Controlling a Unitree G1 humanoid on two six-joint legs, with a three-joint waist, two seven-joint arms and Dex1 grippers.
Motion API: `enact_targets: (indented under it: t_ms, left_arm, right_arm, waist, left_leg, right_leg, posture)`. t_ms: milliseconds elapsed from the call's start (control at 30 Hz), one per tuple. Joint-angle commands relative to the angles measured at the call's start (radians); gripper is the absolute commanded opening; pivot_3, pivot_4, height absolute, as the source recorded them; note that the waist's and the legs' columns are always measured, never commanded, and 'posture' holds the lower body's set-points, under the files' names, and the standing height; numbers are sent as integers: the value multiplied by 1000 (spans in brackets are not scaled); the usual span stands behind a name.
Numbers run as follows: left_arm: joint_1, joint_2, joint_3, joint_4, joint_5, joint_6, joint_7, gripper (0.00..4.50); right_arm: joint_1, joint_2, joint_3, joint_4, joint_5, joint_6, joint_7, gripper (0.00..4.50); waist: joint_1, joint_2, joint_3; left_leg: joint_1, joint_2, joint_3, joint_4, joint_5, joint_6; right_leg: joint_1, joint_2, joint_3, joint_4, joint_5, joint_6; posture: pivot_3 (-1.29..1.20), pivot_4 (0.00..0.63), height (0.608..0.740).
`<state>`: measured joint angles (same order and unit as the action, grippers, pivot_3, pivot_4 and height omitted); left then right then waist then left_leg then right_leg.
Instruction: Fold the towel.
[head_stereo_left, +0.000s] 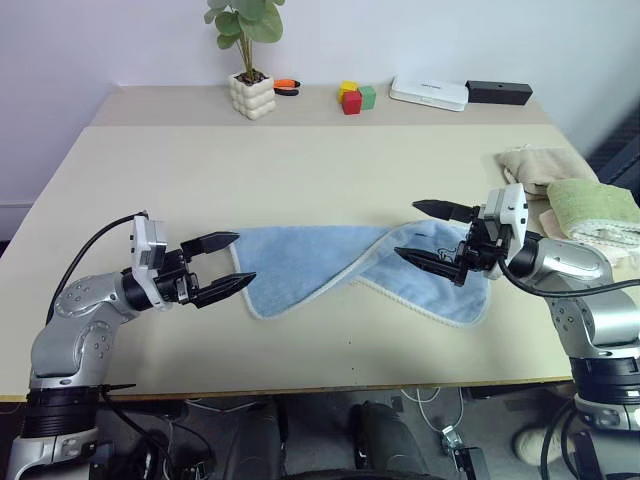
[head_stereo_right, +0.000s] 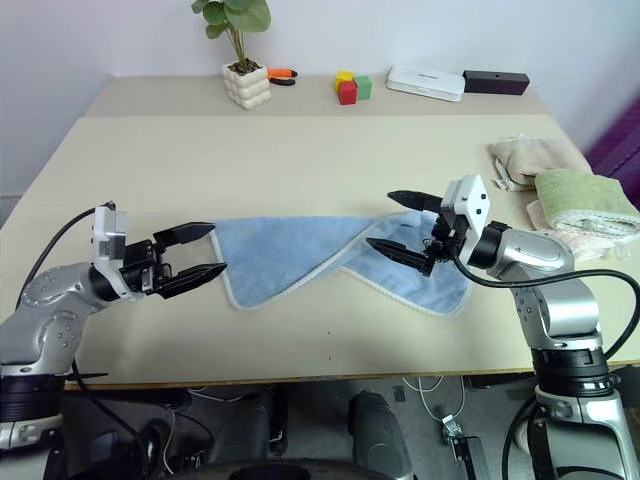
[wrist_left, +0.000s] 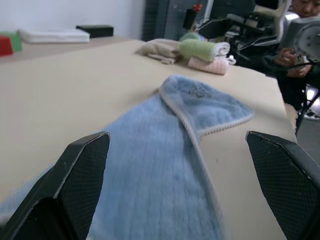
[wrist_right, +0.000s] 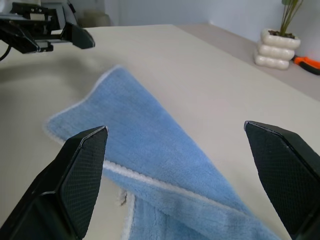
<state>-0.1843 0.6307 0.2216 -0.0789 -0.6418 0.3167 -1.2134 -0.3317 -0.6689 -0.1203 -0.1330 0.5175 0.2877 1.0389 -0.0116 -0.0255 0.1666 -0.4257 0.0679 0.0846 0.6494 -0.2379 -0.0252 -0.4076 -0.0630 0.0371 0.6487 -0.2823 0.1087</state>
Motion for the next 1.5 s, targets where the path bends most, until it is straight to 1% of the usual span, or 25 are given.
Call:
enact_targets:
  t_ms: [33,100,233,300,367,433,500,533,633,733,867,967,1067,1167,1233,1333,1400,1433,1500]
  left_arm:
    - [-18,44,36,45,-20,-27,-68,4468]
    - [-27,35,8,15,-31,2,-60,4468]
    - [-31,97,7,21,-54,41,-143,4468]
    - [-41,126,-8,48,-25,18,-186,4468]
    - [-51,141,-81,26,52,-36,-212,4468]
    - [-60,158,-127,40,125,-121,-245,4468]
    - [-71,186,-182,102,253,-296,-279,4468]
    - [-83,184,-196,132,277,-344,-289,4468]
    - [-109,168,-215,194,289,-411,-304,4468]
    - [-124,153,-254,248,361,-525,-288,4468]
    - [-124,108,-271,254,368,-536,-242,4468]
    - [-108,107,-287,255,386,-563,-240,4468]
    - [-117,99,-320,243,390,-524,-241,4468]
    - [-136,101,-354,279,443,-564,-233,3641]
    - [-143,99,-367,297,460,-581,-222,2688]
    - [-146,95,-376,307,464,-594,-215,1030]
    - [-143,93,-378,304,463,-593,-208,157]
    - [-145,90,-379,311,468,-598,-199,49]
    - [-145,89,-378,319,469,-605,-193,49]
  right_arm:
    - [-39,51,39,-59,-20,-5,-62,4500]
    - [-38,66,31,-29,-17,-30,-50,4500]
    - [-46,107,61,-61,-29,-22,-88,4500]
    - [-56,126,77,-57,-48,-37,-106,4500]
    - [-62,136,72,-29,-56,-75,-100,4500]
    - [-73,162,80,-26,-69,-92,-122,4500]
    - [-73,179,80,-36,-73,-98,-139,4500]
    - [-68,185,83,-38,-78,-103,-144,4500]
    - [-61,210,103,-47,-95,-114,-168,4500]
    - [-53,226,106,-60,-93,-116,-182,4500]
    - [-39,246,117,-72,-103,-121,-200,4500]
    - [-28,255,119,-91,-100,-115,-215,4500]
    - [-15,259,124,-104,-100,-114,-224,4500]
    - [-11,265,128,-112,-102,-110,-238,4500]
    - [-11,266,128,-113,-103,-109,-245,4500]
    - [-11,262,126,-112,-108,-113,-255,4500]
    - [-12,257,122,-113,-109,-112,-260,4500]
    - [-14,255,120,-108,-116,-115,-266,4500]
    - [-21,252,112,-96,-127,-122,-280,4500]
  waist:
    - [-5,0,0]
    - [-4,0,0]
    - [0,0,0]
    - [0,0,0]
    - [1,0,0]
    - [1,1,0]
    - [0,1,0]
    - [0,1,0]
    - [-1,1,0]
    - [1,1,0]
    - [2,1,0]
    - [0,1,0]
    - [-1,1,0]
    - [0,1,0]
    - [1,1,0]
    - [1,1,0]
    - [0,1,0]
    - [0,1,0]
    - [1,1,0]
  left_leg:
    - [0,0,0,0,0,0]
    - [0,1,0,-1,0,0]
    - [0,1,0,-1,0,0]
    - [0,1,0,-1,0,0]
    - [0,0,0,-1,0,0]
    - [0,0,0,-1,0,0]
    - [0,0,0,-1,0,0]
    - [0,0,1,-1,0,0]
    - [0,0,1,-1,0,0]
    - [0,0,1,-1,0,0]
    - [-1,0,1,-1,0,0]
    - [-1,0,1,-1,0,0]
    - [0,1,1,-1,0,0]
    - [0,1,1,-1,0,0]
    - [0,0,1,0,0,0]
    - [0,1,1,0,0,0]
    - [0,1,1,0,0,0]
    - [0,1,1,0,0,0]
    - [0,1,1,0,0,0]
  right_leg:
    - [0,0,0,0,0,0]
    - [-1,1,0,1,0,0]
    - [-1,1,0,0,0,0]
    - [-1,1,0,1,0,0]
    - [-1,1,0,1,0,-1]
    - [-1,0,0,0,-1,-2]
    - [-1,0,0,0,-1,-2]
    - [-1,0,0,0,-1,-2]
    - [-2,1,0,1,-1,-3]
    - [-2,0,0,1,-1,-2]
    - [-2,0,0,1,0,-1]
    - [-2,0,0,1,0,0]
    - [-2,1,0,1,0,0]
    - [-2,1,0,1,0,0]
    - [-1,1,0,1,0,0]
    - [-1,0,0,1,0,0]
    - [-1,0,0,1,0,0]
    - [-1,0,0,1,0,0]
    - [-1,0,0,1,0,0]
  posture:
    - [0,150,735]
    - [0,150,735]
    - [0,150,735]
    - [0,150,735]
    - [0,150,735]
    - [0,150,735]
    - [0,150,735]
    - [0,150,735]
    - [0,150,735]
    - [0,150,735]
    - [0,150,735]
    - [0,150,735]
    - [0,150,735]
    - [0,150,735]
    - [0,150,735]
    - [0,150,735]
    - [0,150,735]
    - [0,150,735]
    - [0,150,735]
